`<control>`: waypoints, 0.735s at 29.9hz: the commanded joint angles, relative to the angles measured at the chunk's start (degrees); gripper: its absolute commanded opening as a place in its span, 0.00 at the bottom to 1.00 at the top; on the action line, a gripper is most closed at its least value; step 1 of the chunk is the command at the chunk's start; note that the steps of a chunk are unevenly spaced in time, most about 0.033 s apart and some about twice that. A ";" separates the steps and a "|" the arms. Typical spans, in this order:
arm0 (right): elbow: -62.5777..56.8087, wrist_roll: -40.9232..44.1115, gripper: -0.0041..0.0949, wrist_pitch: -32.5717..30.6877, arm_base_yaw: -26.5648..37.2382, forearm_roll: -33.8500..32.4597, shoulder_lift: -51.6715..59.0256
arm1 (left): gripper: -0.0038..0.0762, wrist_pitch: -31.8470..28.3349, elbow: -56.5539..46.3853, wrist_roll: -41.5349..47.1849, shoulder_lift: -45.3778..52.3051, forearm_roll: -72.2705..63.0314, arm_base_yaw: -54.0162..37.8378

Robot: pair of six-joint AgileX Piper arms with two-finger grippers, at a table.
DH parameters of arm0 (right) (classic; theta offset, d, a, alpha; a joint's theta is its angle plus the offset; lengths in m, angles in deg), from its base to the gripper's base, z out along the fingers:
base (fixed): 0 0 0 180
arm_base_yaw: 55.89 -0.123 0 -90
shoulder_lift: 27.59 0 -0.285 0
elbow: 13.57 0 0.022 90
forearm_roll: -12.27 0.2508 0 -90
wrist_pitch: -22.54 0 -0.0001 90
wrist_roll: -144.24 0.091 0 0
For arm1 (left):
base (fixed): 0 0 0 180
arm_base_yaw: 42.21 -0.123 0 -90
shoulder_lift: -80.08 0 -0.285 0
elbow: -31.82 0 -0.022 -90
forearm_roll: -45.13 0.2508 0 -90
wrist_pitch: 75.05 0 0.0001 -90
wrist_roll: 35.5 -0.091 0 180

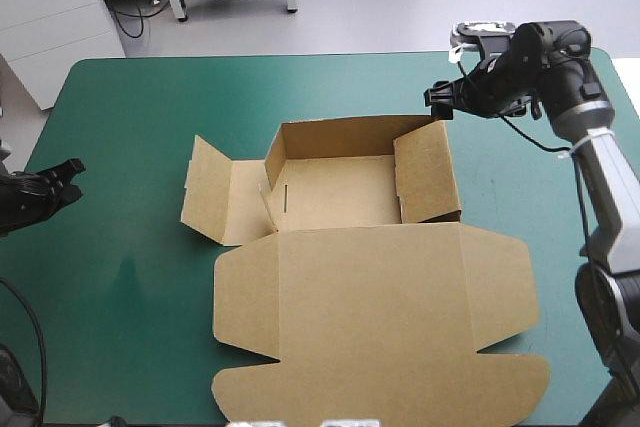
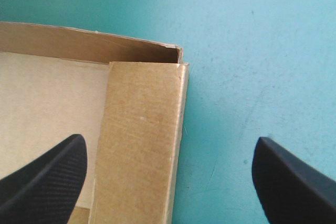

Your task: Fold the box

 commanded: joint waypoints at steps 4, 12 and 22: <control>1.53 0.78 0.84 -0.33 0.10 -0.51 10.71 | 0.01 -1.10 1.41 0.15 2.24 -3.02 0.01; -9.21 1.82 0.84 -0.33 0.10 1.19 15.05 | 0.01 -1.00 1.41 0.15 2.24 -3.39 0.01; -13.40 4.36 0.84 -0.20 -0.54 0.50 8.65 | 0.01 -1.12 1.41 0.15 2.24 -3.39 0.01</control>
